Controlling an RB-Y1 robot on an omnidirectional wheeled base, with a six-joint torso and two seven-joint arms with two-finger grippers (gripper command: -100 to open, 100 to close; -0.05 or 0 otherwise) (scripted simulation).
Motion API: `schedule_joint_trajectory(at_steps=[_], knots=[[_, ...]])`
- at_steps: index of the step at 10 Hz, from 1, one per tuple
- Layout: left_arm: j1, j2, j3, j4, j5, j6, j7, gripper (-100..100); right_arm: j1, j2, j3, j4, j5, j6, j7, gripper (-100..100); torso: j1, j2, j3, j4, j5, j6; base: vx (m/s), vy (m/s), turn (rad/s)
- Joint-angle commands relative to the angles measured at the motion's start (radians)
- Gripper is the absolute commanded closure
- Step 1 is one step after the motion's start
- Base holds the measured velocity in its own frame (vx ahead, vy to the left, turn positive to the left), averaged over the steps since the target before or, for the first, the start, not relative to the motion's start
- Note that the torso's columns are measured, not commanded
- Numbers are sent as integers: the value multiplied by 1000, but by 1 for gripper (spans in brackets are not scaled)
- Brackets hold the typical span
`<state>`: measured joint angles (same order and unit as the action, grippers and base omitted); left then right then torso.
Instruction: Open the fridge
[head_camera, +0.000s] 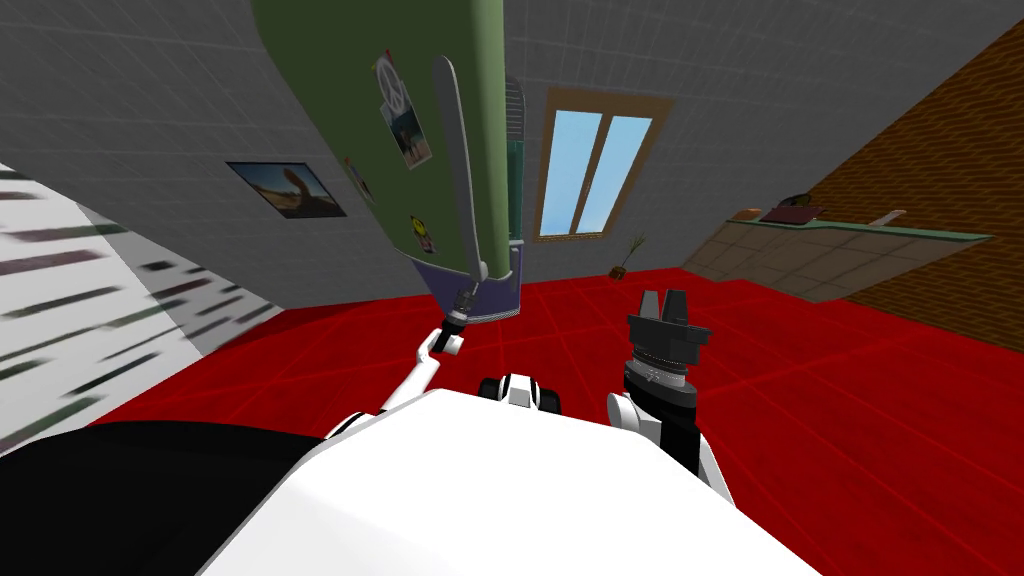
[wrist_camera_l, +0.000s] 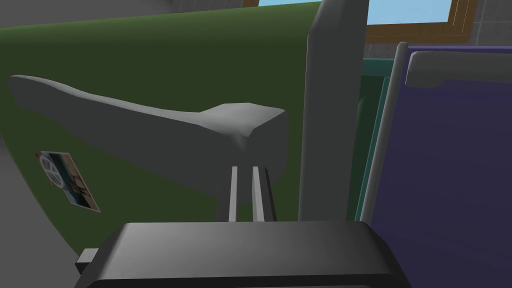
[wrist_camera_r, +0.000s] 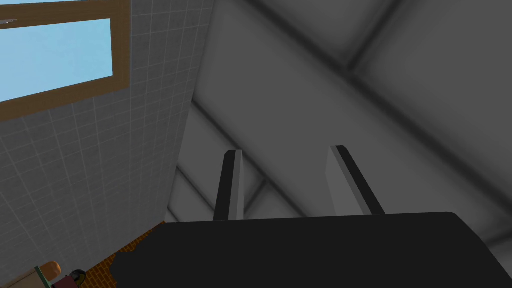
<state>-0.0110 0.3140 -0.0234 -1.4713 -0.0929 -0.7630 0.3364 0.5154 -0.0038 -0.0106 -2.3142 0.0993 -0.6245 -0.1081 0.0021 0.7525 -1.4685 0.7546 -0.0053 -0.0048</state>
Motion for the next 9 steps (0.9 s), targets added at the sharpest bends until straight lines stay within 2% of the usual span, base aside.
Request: schedule_joint_trajectory(at_steps=[1,3,4,6,7,9], knots=[[-36,53,-25,15,74,-14,-48,100,0,0,0,0,0,0,0,0,-1,-5,-3,1,-1,-3,-144,105,-204],[-36,58,-25,15,129,-14,-48,100,0,0,0,0,0,0,0,0,0,-1,-1,0,0,-1,-122,82,-77],[-42,103,-59,25,155,-16,-88,100,0,0,0,0,0,0,0,0,-1,-3,-2,2,-1,-4,-190,119,-180],[-42,106,-59,25,210,-16,-88,100,0,0,0,0,0,0,0,0,0,2,1,0,0,-1,-143,83,-83],[-48,147,-92,36,236,-18,-128,100,0,0,0,0,0,0,0,0,-4,-4,-2,0,-2,-1,-176,88,-191],[-48,154,-92,36,290,-18,-128,100,0,0,0,0,0,0,0,0,-5,-1,0,-2,-1,2,-135,81,-83]])
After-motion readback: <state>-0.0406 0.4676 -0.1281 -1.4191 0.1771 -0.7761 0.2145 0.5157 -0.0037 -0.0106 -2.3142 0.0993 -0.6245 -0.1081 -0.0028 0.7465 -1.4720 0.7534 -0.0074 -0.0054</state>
